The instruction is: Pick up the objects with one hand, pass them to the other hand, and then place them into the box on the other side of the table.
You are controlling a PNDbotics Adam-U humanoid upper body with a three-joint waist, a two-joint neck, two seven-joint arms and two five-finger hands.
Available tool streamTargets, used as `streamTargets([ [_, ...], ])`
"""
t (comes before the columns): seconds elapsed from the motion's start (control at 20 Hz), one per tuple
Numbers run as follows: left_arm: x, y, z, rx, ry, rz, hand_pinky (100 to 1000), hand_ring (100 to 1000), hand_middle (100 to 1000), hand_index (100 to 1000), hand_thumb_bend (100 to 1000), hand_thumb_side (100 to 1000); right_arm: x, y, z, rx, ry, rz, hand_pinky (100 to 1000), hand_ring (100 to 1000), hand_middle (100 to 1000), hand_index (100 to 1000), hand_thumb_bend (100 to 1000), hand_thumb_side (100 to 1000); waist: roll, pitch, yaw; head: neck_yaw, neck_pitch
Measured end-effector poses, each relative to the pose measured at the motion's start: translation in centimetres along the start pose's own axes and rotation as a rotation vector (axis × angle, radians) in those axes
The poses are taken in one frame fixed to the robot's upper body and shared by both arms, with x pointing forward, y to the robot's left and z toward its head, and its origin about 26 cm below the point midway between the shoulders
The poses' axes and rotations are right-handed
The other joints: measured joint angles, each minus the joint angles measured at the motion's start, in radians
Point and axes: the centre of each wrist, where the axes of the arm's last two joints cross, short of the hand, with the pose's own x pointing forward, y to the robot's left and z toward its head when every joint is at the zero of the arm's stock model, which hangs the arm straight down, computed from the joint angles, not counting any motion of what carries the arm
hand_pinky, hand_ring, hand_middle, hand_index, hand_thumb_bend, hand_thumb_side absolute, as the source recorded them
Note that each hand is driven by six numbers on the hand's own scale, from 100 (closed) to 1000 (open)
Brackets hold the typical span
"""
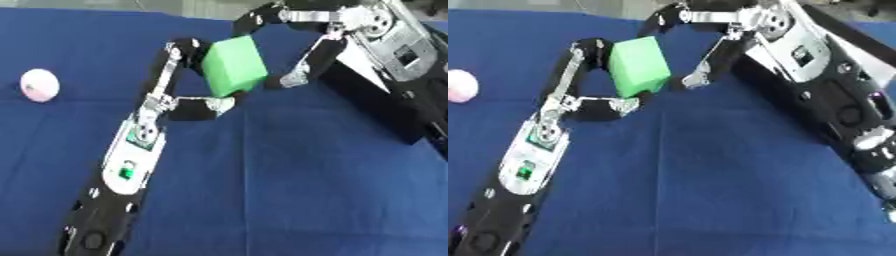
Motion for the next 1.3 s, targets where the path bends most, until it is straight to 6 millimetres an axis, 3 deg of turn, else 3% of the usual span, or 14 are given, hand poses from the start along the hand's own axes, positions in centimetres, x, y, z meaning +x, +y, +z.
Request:
streamTargets([
  [0.3, 0.0, -0.01, -0.02, 0.006, -0.005, -0.024, 536, 504, 472, 554, 100, 100, -0.01, 0.23, -0.13, 0.021, -0.003, -0.038, 920, 1000, 867, 919, 382, 346, 0.0, 0.002, -0.002, 0.015, -0.004],
  [1.3, -0.24, -0.85, -0.04, -0.003, 0.002, -0.004, 532, 503, 469, 556, 100, 100, 0.6, -0.48, 0.13, 0.052, -0.022, -0.128, 908, 1000, 843, 918, 417, 303, 0.0, 0.01, -0.007, 0.025, -0.009],
])
